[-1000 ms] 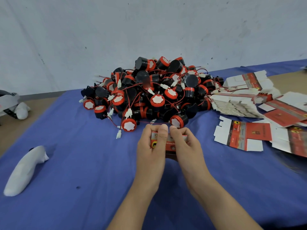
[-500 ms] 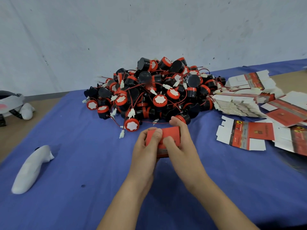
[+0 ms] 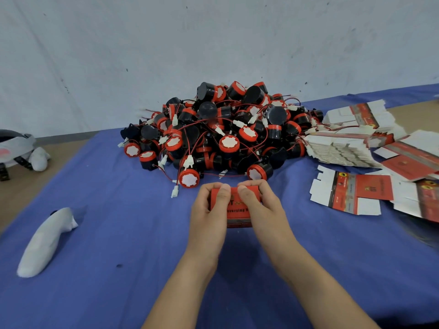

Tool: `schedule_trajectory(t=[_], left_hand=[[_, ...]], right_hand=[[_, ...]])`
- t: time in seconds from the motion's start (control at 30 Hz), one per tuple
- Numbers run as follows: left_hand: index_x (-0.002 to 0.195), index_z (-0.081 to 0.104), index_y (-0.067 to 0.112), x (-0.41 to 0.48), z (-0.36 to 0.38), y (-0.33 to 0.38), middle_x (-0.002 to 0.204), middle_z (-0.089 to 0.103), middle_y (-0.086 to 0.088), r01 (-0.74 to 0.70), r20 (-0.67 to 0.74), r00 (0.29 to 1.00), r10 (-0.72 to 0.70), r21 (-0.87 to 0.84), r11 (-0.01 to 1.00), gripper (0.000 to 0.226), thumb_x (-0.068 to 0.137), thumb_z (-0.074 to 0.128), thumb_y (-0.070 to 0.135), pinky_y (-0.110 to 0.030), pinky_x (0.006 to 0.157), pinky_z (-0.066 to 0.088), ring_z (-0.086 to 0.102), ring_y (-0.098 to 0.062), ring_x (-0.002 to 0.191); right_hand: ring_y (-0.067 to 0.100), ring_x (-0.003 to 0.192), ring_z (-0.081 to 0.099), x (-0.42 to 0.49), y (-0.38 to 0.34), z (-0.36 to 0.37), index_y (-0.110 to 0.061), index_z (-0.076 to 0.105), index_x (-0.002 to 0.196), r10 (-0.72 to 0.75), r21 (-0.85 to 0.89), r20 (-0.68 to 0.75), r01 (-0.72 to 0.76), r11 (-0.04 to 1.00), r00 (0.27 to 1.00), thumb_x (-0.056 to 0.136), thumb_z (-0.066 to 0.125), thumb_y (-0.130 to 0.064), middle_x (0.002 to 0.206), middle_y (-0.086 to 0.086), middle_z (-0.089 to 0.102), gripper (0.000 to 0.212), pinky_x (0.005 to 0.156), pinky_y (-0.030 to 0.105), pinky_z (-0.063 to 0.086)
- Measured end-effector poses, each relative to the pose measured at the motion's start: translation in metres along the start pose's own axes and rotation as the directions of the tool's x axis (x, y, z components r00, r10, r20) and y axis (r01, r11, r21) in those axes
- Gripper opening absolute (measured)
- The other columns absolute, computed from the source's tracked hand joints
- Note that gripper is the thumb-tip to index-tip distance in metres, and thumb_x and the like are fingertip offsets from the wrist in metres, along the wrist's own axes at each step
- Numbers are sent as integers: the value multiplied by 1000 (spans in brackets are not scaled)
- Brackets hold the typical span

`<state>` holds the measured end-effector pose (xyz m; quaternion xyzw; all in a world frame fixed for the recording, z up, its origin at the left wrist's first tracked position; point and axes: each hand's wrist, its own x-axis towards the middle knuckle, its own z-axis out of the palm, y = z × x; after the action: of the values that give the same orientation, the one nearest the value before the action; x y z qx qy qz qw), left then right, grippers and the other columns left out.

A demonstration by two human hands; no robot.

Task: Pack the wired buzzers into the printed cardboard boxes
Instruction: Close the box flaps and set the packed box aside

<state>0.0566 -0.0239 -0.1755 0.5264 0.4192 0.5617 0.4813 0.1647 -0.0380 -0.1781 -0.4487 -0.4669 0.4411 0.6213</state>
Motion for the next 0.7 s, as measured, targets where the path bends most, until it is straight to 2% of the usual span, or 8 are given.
schedule_trajectory(t=[0.07, 0.23, 0.3, 0.37, 0.43, 0.5, 0.6, 0.7], left_hand=[[94, 64, 35, 0, 1, -1, 93, 71, 8, 11, -11, 1000, -11, 3, 1000, 13, 102, 55, 32, -26, 74, 60, 70, -6, 85], [88, 66, 35, 3, 4, -1, 81, 70, 9, 45, -36, 998, -45, -17, 999, 24, 104, 48, 37, -17, 62, 54, 67, -2, 72], [86, 69, 38, 4, 5, 0, 82, 72, 10, 78, -30, 996, -79, -37, 996, 30, 105, 46, 35, -24, 67, 58, 68, -4, 75], [84, 71, 37, 6, 5, 2, 87, 73, 4, 126, -8, 992, -127, -66, 990, 35, 106, 44, 32, -39, 78, 59, 70, -14, 82], [82, 73, 34, 7, 4, 2, 87, 74, 0, 174, 3, 985, -175, -94, 980, 37, 105, 44, 29, -48, 82, 57, 70, -20, 84], [82, 73, 32, 8, 4, 2, 83, 73, 3, 220, 1, 975, -221, -101, 970, 31, 102, 49, 30, -44, 78, 58, 71, -16, 79], [92, 69, 27, 7, 5, 0, 83, 74, 7, 210, 32, 978, -208, -51, 976, 17, 97, 59, 39, -35, 76, 61, 72, -10, 79], [91, 68, 36, 3, 4, 1, 89, 74, 11, 152, 47, 988, -150, -28, 988, 9, 95, 63, 42, -35, 77, 62, 73, -8, 83]], right_hand=[[-10, 74, 64, 0, 1, 1, -24, 62, 99, 9, 2, -22, -9, 1000, 1000, 103, 54, -25, 84, -36, 65, 9, 59, 10, 50], [-10, 77, 65, 0, 1, 4, -25, 61, 99, -20, -6, -51, 19, 1000, 998, 105, 50, -28, 89, -44, 62, 13, 61, 10, 50], [-8, 77, 65, 0, 1, 3, -27, 61, 98, -27, -23, -72, 25, 999, 997, 106, 49, -30, 86, -38, 64, 15, 61, 12, 51], [-4, 73, 65, 0, 1, 2, -31, 62, 94, -29, -42, -92, 25, 999, 995, 105, 49, -33, 83, -26, 68, 18, 61, 15, 52], [-1, 70, 64, 0, 1, 1, -34, 62, 89, -44, -65, -102, 38, 997, 994, 104, 49, -35, 79, -17, 67, 20, 60, 16, 51], [1, 71, 65, 0, 1, 1, -34, 63, 89, -61, -91, -86, 53, 994, 994, 104, 50, -36, 80, -16, 67, 20, 60, 17, 52], [6, 79, 67, -1, 2, 0, -34, 63, 91, -74, -117, -64, 66, 991, 995, 104, 50, -35, 87, -13, 68, 19, 65, 25, 58], [10, 82, 68, -1, 1, -1, -34, 63, 90, -63, -103, -65, 56, 993, 996, 105, 50, -34, 88, -10, 69, 20, 68, 29, 60]])
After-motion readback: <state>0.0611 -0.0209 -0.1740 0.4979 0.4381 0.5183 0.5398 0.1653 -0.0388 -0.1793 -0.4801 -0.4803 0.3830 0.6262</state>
